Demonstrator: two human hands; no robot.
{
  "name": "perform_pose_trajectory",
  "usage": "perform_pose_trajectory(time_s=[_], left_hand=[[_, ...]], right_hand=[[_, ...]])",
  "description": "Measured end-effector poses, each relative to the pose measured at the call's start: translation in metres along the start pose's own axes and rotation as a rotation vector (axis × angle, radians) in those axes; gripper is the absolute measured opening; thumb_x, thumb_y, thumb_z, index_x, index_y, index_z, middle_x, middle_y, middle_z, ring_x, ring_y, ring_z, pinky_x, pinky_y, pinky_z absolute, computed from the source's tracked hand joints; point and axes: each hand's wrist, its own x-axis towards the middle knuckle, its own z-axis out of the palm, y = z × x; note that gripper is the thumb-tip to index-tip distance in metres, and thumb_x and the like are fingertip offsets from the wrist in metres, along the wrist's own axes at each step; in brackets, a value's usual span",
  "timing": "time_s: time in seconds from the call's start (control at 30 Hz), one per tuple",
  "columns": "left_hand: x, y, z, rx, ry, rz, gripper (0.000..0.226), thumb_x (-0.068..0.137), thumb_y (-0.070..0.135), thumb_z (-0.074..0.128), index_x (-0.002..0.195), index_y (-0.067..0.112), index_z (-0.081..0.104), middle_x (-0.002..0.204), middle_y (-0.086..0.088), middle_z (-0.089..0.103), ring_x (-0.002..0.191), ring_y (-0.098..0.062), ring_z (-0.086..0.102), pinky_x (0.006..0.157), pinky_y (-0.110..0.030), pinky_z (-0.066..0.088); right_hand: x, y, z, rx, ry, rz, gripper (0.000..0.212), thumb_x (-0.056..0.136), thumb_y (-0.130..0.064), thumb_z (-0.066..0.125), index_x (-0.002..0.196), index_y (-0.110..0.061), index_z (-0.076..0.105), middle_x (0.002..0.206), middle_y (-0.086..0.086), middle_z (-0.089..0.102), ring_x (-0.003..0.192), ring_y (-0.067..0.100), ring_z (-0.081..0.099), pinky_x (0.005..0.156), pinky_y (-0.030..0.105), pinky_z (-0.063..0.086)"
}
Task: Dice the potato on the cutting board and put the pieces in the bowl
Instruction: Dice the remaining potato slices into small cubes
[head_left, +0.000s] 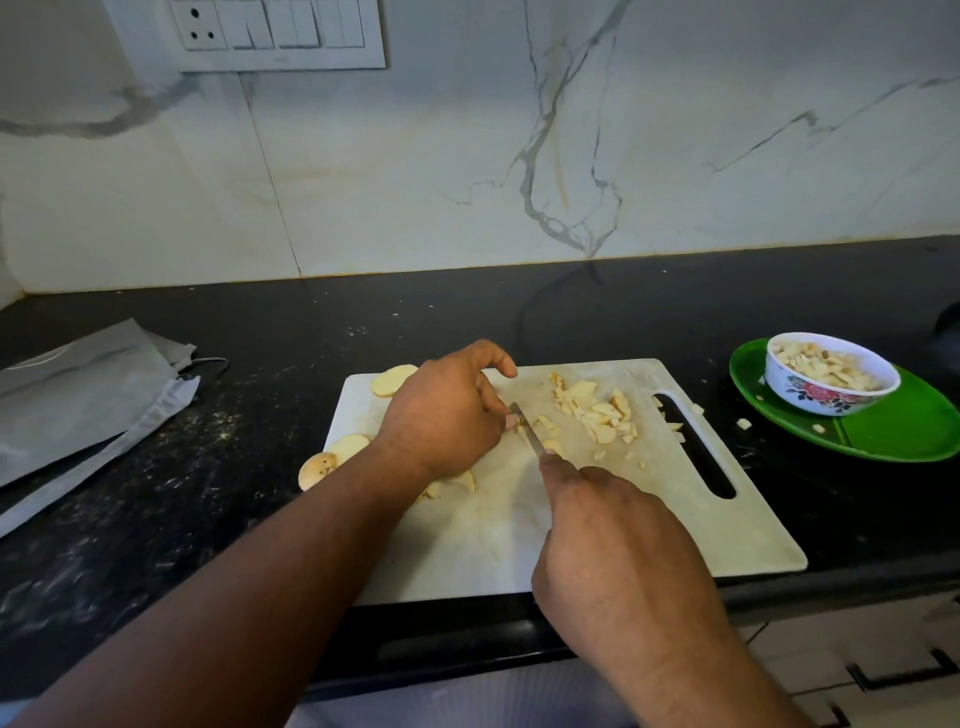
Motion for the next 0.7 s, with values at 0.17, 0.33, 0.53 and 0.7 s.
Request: perform_pose_trajectory(time_s=[0.17,0.33,0.53,0.7], left_hand=[[0.0,-0.001,0.002,0.024,-0.003,0.013,0.028,0.09,0.024,0.081,0.107,0.038,0.063,0.073,0.023,0.074,0.08,0.002,0.069,0.087,-0.025,0.056],[-0.001,-0.01,-0.009,-0.068,-0.107,0.011,0.028,0.094,0.024,0.077,0.113,0.04,0.065,0.083,0.024,0.076,0.097,0.007,0.067,0.09,-0.018,0.045],[-0.005,-0.005,-0.015,-0.112,-0.071,-0.031,0.041,0.089,0.016,0.082,0.119,0.037,0.065,0.079,0.019,0.077,0.087,0.001,0.071,0.099,-0.027,0.052],[-0.003,-0.001,-0.01,-0.09,-0.023,-0.06,0.034,0.087,0.016,0.083,0.106,0.034,0.062,0.076,0.014,0.077,0.082,-0.003,0.071,0.098,-0.034,0.056]], right_hand=[[-0.02,0.006,-0.008,-0.002,-0.023,0.002,0.066,0.089,-0.027,0.054,0.148,-0.031,0.027,0.112,-0.007,0.057,0.097,0.014,0.061,0.076,0.024,0.048],[-0.025,0.012,-0.017,0.017,0.043,0.019,0.064,0.089,-0.029,0.052,0.148,-0.032,0.028,0.107,-0.01,0.057,0.094,0.011,0.059,0.077,0.022,0.047],[-0.007,-0.003,-0.01,0.02,0.095,0.005,0.058,0.091,-0.025,0.053,0.146,-0.028,0.036,0.115,-0.006,0.061,0.098,0.012,0.061,0.081,0.023,0.049],[-0.005,-0.008,-0.001,0.041,0.038,0.0,0.054,0.091,-0.021,0.053,0.143,-0.024,0.038,0.113,-0.004,0.061,0.098,0.014,0.061,0.08,0.024,0.05]])
